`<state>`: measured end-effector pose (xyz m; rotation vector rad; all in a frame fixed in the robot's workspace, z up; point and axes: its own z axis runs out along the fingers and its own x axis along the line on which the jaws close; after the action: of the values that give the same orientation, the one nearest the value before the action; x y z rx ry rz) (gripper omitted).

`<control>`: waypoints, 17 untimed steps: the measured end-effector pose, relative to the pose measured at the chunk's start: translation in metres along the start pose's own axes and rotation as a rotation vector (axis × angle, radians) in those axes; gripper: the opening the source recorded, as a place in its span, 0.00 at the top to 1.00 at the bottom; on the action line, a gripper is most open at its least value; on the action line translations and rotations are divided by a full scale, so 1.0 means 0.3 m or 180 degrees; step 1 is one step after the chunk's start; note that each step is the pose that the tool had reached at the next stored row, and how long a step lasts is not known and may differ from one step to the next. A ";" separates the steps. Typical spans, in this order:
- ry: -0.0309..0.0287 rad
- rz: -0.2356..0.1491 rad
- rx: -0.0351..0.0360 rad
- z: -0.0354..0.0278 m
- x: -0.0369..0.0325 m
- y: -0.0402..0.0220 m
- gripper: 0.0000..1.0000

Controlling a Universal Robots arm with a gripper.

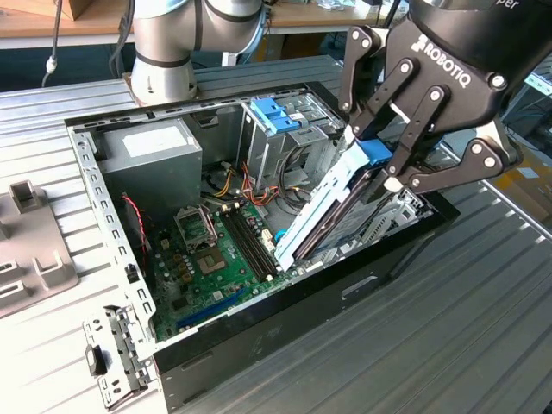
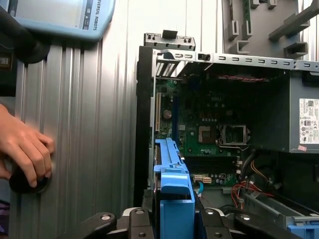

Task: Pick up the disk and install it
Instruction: 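Pick up the disk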

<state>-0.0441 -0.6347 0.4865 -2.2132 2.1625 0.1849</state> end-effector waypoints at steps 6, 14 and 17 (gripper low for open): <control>0.0000 0.0000 0.0000 -0.002 0.001 -0.037 0.63; 0.0000 0.0000 0.0000 -0.005 0.002 -0.083 0.63; 0.0000 0.0000 0.0000 -0.006 0.002 -0.101 0.63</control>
<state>-0.0138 -0.6347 0.4865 -2.2132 2.1626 0.1849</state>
